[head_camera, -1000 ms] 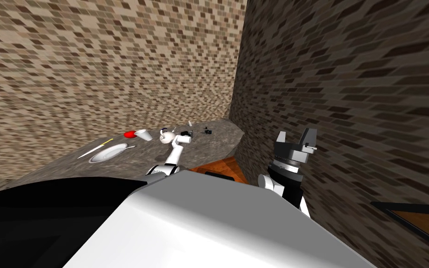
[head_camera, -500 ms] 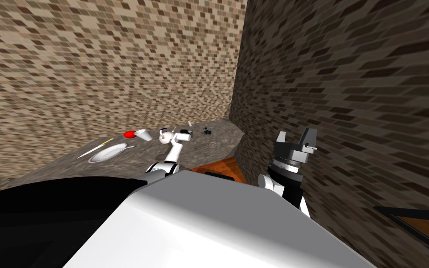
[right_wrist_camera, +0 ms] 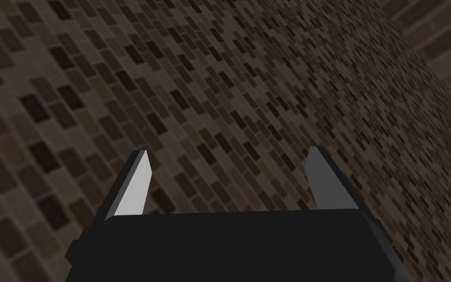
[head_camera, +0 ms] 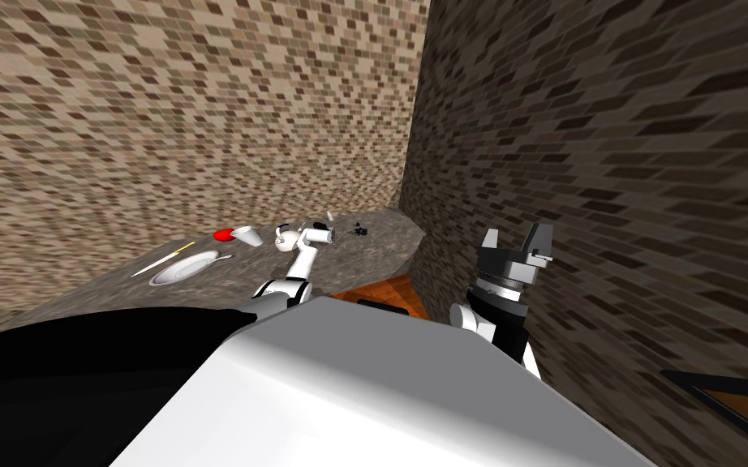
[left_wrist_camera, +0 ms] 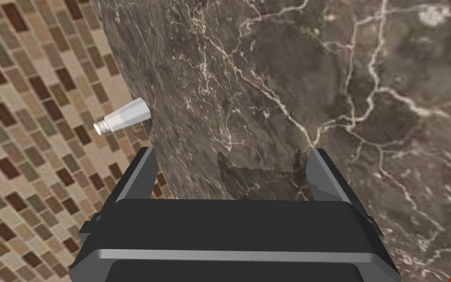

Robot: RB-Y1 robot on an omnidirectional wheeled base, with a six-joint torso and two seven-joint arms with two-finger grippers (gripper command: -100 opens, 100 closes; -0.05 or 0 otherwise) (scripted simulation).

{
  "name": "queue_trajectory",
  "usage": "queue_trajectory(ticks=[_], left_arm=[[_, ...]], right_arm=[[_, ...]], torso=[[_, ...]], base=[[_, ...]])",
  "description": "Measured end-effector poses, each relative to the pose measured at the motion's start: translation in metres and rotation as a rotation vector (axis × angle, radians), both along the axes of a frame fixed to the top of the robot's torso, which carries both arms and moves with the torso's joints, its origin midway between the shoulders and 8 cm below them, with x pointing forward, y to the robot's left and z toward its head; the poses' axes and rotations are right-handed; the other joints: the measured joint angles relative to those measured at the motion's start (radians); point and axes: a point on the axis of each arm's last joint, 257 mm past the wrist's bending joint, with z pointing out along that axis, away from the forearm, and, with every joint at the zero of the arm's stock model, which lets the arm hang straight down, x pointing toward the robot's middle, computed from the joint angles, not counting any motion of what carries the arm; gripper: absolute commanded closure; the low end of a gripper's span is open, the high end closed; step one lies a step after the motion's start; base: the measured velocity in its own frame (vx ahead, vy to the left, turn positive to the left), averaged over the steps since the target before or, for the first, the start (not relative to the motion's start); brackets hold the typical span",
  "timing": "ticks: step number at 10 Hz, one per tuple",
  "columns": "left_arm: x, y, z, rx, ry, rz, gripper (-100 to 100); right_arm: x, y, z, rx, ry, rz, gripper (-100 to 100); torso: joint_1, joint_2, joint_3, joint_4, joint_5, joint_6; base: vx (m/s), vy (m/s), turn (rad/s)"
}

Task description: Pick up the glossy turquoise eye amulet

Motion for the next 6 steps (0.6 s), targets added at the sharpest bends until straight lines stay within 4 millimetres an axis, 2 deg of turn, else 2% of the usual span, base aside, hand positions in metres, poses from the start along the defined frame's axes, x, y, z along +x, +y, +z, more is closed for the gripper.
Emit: queue_trajectory(ticks=[6], left_arm=[[-0.011, -0.001, -0.001, -0.079, 0.099, 0.045, -100]], right_arm=[[0.000, 0.000, 0.000, 0.000, 0.000, 0.000, 0]], torso=[[-0.001, -0.002, -0.001, 0.000, 0.000, 0.000]], base=[[0.049, -0.024, -0.006]])
